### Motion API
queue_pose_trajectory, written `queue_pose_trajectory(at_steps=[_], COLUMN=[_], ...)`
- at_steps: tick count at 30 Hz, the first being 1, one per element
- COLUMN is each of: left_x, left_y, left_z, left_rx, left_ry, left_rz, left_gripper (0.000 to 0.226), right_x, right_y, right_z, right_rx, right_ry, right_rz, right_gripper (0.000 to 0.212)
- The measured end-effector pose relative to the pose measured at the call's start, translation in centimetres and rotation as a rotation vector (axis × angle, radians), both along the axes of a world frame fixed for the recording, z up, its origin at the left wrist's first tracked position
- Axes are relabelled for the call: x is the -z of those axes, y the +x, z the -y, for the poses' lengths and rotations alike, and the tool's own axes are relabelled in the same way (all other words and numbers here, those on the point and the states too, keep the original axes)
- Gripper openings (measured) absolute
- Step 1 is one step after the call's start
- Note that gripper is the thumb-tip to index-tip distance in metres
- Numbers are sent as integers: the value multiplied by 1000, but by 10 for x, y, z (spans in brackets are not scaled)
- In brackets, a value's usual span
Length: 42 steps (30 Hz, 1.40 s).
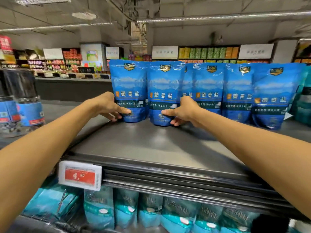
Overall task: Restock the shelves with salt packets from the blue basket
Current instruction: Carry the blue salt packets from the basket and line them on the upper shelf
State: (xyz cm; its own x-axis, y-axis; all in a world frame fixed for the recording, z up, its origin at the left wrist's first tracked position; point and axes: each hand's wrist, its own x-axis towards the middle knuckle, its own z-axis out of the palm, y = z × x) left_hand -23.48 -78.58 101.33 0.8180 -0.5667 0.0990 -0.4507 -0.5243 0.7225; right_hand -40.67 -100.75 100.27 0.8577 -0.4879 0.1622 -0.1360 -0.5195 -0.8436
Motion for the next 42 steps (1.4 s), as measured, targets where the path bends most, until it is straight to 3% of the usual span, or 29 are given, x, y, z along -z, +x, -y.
queue_pose_trajectory(at_steps=[3,9,17,22,26,28,31,33,37,39,42], left_x=[3,4,-1,-3,1,4,5,4,10,17,29], left_y=[-3,-7,-22,-31,-35,-40,-55,-69,-106,-127,-161], left_z=[8,15,14,5,-8,-11,-13,-13,-24,-32,-43], left_rx=[33,71,-74,-186,-261,-264,-259,-241,-211,-185,-117], left_ry=[-93,-96,-19,-24,0,-13,-99,-178,-353,-475,-691], left_rz=[-28,55,149,195,299,309,288,293,332,353,335], left_gripper=[33,41,70,65,53,47,40,32,16,9,5], right_x=[-2,-3,0,-5,-7,-5,-5,-8,-12,-12,-8], right_y=[3,10,6,-3,-17,-24,-34,-44,-73,-92,-124], right_z=[-5,-8,-8,-12,-18,-21,-26,-31,-52,-67,-90], right_rx=[28,71,82,106,83,60,22,-25,-105,-95,-142], right_ry=[4,-108,-168,-139,-56,-50,-47,-56,-130,-207,-126], right_rz=[-15,-47,-57,-85,-65,-55,-30,-8,102,196,362], right_gripper=[59,56,33,30,58,60,51,25,36,31,18])
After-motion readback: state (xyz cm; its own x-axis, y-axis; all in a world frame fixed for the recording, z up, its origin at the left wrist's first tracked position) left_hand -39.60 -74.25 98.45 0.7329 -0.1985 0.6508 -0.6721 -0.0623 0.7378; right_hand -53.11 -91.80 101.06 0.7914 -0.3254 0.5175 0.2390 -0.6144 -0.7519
